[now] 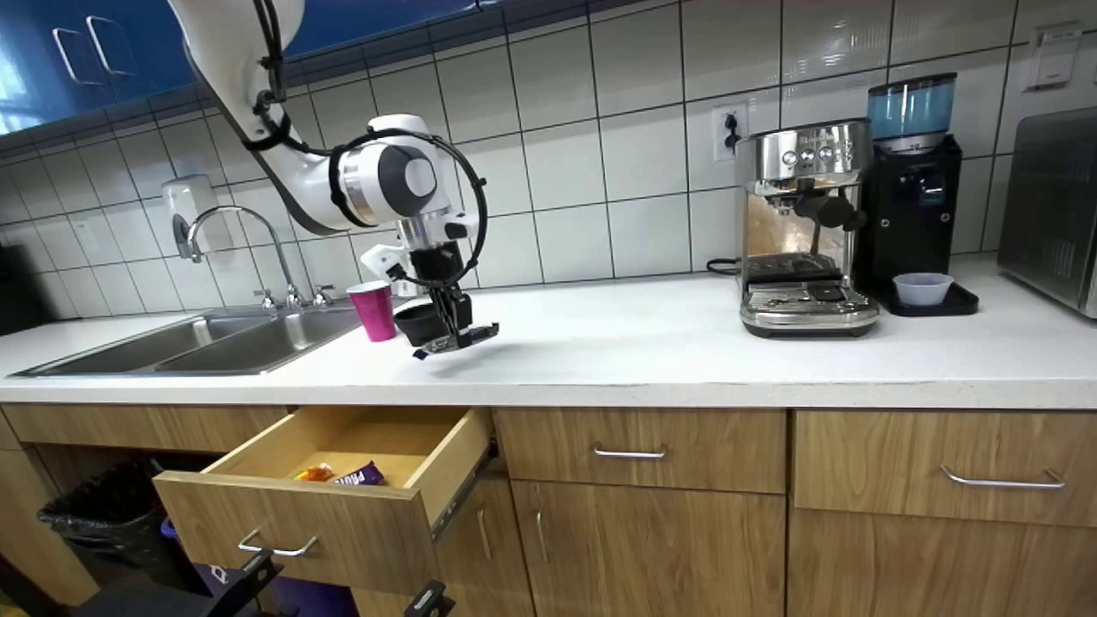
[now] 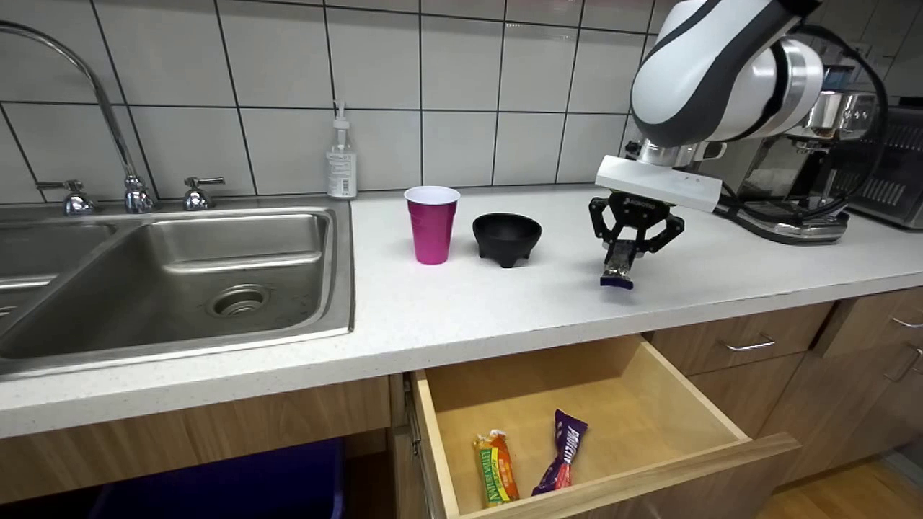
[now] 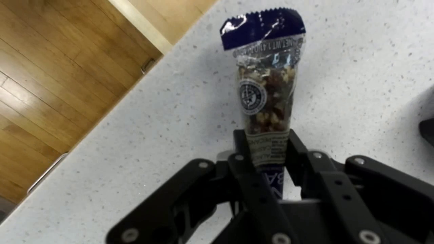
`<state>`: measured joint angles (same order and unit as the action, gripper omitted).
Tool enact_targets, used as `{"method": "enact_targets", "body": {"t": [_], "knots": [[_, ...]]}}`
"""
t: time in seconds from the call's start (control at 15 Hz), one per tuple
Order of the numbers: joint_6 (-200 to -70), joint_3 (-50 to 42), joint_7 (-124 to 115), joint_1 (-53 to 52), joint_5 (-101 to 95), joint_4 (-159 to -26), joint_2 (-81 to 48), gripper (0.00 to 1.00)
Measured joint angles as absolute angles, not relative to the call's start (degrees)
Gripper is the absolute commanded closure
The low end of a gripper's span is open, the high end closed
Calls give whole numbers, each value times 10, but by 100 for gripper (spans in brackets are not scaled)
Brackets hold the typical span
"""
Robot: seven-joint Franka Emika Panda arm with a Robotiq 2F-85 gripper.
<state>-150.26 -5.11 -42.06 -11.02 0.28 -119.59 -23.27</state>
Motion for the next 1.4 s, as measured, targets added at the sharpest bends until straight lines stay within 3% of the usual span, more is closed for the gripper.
{"method": "enact_targets", "body": {"t": [0.8,1.4], "knots": [[-1542,-34,-439,-143,0,-1348,-136,92],[-1612,-28,-582,-177,-38,-1419,-116,92]]}}
